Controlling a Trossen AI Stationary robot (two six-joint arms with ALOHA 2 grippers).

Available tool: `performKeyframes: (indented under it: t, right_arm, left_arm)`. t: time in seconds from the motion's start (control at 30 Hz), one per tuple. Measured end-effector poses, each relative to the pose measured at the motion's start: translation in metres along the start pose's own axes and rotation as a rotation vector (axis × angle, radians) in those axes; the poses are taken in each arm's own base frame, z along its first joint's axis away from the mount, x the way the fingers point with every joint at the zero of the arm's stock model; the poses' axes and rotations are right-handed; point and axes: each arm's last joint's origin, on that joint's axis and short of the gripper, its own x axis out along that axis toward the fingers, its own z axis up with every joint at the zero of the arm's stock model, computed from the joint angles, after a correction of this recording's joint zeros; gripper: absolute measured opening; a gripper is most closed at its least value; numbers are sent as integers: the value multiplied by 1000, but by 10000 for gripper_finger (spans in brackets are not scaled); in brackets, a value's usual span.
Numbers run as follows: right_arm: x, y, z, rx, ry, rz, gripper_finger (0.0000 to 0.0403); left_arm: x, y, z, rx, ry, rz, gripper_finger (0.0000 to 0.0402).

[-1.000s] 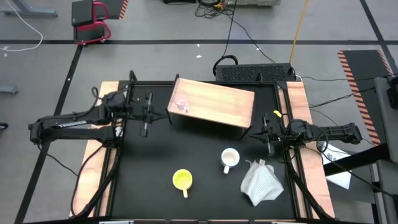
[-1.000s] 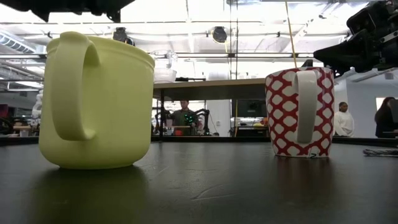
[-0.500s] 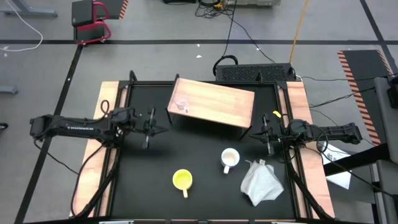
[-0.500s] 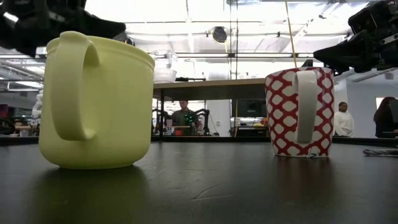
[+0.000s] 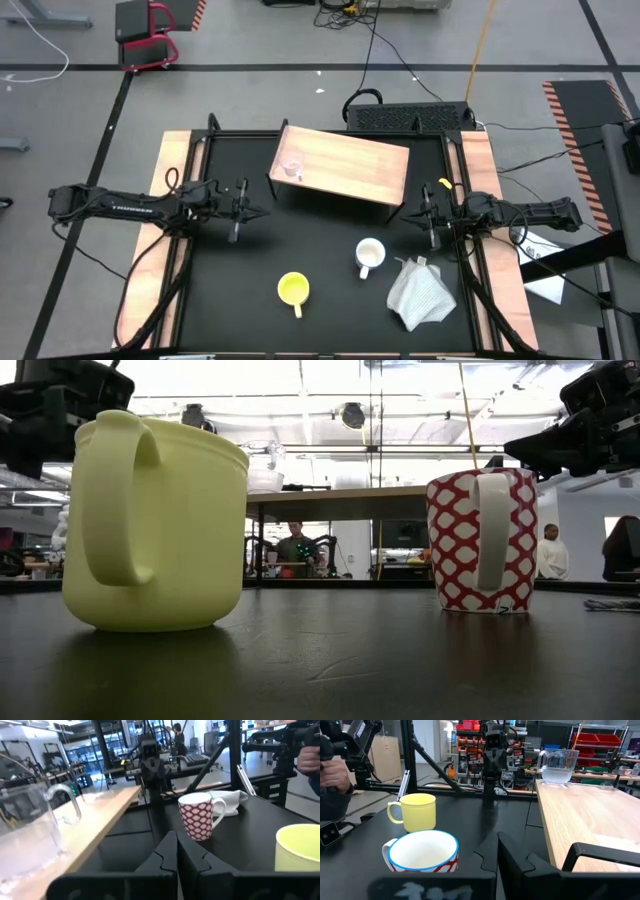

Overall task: Stack small to large cups/mugs on shelf
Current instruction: Put the light green mug on the shelf

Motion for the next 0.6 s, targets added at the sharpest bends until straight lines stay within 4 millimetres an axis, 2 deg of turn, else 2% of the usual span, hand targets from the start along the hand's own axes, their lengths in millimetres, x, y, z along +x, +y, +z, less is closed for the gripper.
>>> performKeyframes:
  t: [0.27,0.6]
  right_arm:
    - [0,0,0,-26,-3,-1,0]
    - [0,0,1,-23,-5,-1,0]
  left_arm:
    - [-5,-4,-16,-15,51,-13,4]
    - [-6,-3,-17,-11,63,38,13]
